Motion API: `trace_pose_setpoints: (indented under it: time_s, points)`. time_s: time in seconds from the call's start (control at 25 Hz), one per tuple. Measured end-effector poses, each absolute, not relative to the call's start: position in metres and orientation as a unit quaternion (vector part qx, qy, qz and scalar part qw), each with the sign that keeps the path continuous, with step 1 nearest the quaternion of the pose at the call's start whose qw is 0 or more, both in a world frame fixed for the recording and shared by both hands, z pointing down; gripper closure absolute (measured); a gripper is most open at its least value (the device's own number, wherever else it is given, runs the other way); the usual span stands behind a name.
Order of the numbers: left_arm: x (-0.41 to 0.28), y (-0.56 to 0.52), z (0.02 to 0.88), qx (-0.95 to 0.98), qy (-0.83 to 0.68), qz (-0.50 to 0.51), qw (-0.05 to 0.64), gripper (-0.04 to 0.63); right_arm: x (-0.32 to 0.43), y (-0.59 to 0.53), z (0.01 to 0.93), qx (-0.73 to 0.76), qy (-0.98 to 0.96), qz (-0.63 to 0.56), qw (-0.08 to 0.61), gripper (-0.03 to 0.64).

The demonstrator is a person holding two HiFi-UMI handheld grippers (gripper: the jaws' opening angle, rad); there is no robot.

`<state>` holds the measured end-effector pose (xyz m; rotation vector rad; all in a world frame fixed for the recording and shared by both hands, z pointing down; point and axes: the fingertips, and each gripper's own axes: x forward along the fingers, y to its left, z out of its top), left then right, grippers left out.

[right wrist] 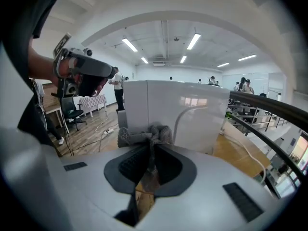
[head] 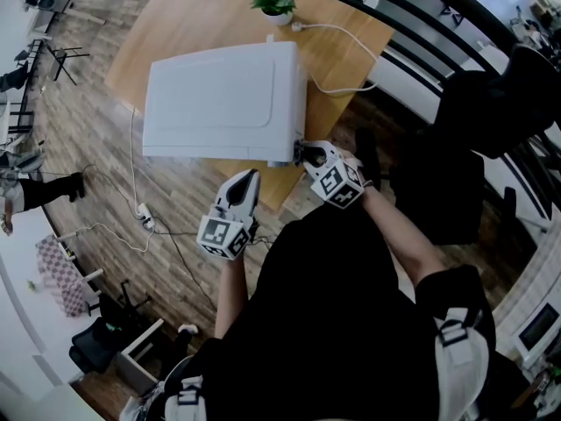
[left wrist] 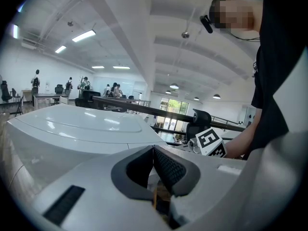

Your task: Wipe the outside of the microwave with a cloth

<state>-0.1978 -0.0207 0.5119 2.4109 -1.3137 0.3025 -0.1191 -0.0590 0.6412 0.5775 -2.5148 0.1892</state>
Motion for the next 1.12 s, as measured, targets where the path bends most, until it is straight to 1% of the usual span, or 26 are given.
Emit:
trace_pose_setpoints:
  time_s: [0.44,1.12]
  points:
    - [-0.2,-0.02,0.517,0.857,-0.466,0.112,0.19,0.592,-0.12,-0.053,0.679,0.203,-0.927,0.106,0.296,0.589]
    - [-0.208,-0.018,0.52,0.848,-0.474,0.12,0.205,0.592,-0.117,-0.078,0.702,0.195,-0.92,0.101,0.324,0.588]
